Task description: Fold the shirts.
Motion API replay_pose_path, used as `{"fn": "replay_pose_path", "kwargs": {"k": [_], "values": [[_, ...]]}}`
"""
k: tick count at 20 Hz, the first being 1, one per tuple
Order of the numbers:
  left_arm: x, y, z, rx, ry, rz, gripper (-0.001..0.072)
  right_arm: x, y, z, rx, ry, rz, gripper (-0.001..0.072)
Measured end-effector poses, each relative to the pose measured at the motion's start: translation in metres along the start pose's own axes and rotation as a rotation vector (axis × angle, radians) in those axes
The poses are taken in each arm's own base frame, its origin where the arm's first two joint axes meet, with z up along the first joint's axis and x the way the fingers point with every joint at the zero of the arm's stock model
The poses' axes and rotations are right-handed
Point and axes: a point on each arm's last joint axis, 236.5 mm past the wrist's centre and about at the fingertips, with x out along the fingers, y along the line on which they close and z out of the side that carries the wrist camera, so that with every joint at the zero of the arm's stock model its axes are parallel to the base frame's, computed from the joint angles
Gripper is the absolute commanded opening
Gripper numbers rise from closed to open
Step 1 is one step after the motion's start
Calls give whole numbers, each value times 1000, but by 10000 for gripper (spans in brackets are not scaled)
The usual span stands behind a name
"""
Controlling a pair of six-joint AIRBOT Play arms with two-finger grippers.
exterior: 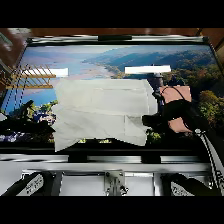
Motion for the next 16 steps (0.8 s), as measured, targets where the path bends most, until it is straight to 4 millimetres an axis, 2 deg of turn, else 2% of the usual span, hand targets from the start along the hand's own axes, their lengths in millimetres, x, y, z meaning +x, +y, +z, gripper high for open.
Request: {"fn": "replay_pose_path", "kwargs": {"k": [2,3,4,5,6,7,9,12,16], "values": [[-5,-4,3,29,-2,-5,30,-13,6,20,-17,-62,0,51],[-7,-5,4,40,-4,-5,41,-18,8,26,-23,-80,0,187],[-8,-5,5,48,-3,-6,151,-21,9,29,-25,-87,0,455],[-9,-6,4,55,1,-8,370,-23,9,29,-31,-85,-3,508],[-10,-6,4,59,4,-6,564,-23,8,26,-38,-67,-11,509],[-10,-5,3,63,9,1,608,-24,5,21,-46,-46,-21,509],[-11,2,-4,69,39,29,605,-25,-1,7,-55,17,-49,509],[-10,16,-30,61,142,79,604,-26,-12,-24,-65,137,-87,509],[5,32,-65,18,245,106,606,-17,-24,-73,-42,259,-107,509]]}}
